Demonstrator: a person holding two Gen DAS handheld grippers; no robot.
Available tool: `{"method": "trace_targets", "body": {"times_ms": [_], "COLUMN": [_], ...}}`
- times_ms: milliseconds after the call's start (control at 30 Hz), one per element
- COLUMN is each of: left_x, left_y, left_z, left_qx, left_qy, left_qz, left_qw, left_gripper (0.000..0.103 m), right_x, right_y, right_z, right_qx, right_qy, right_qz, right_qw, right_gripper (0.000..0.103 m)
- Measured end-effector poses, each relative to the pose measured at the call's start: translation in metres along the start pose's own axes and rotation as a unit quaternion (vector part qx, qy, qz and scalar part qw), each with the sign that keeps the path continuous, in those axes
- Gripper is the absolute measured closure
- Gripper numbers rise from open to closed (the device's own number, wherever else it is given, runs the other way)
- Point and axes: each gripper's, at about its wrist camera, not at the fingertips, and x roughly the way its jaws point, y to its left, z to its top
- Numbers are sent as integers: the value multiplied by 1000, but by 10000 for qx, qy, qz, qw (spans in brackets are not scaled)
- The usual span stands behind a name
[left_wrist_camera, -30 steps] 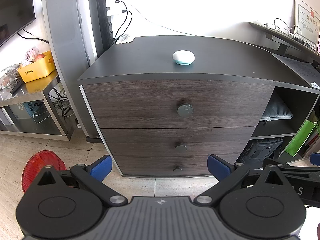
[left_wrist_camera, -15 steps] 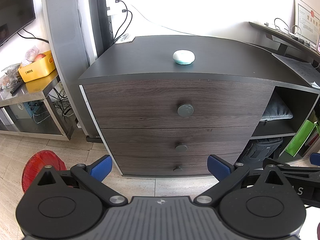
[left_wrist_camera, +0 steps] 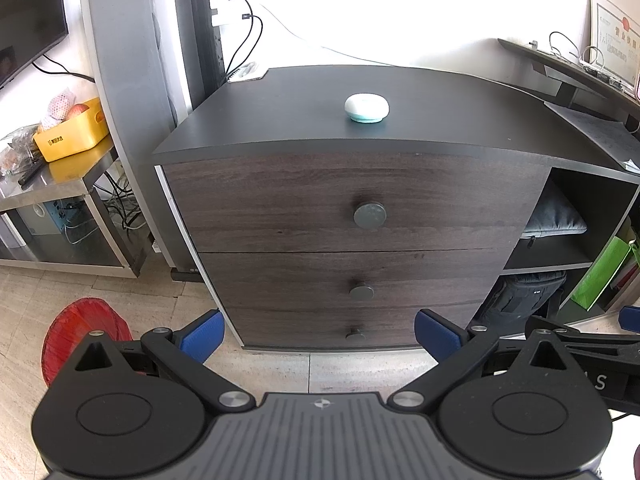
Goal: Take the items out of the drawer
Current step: 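Move the left gripper to the top drawer knob and close on it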
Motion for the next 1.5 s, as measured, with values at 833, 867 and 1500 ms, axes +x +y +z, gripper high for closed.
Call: {"method": "trace_targets", "body": {"times_ms": [833,867,1500], "left_x": [75,79,173], "left_y": [0,0,-31], "left_z": [19,21,52], "left_qx": [-213,-245,-121], "left_qy": [114,111,-297], "left_qz": [-290,-317,-461], "left_qw": [9993,9991,9984], "left_gripper": [2,2,14], "right_x": [71,75,152], "right_y": [-4,-5,-44], "right_z": [26,28,65], "right_qx": [241,256,525], "right_qy": [291,286,230], "right_qz": [30,24,-219], "right_qw": [9993,9993,9981], "right_gripper": [3,3,2]}}
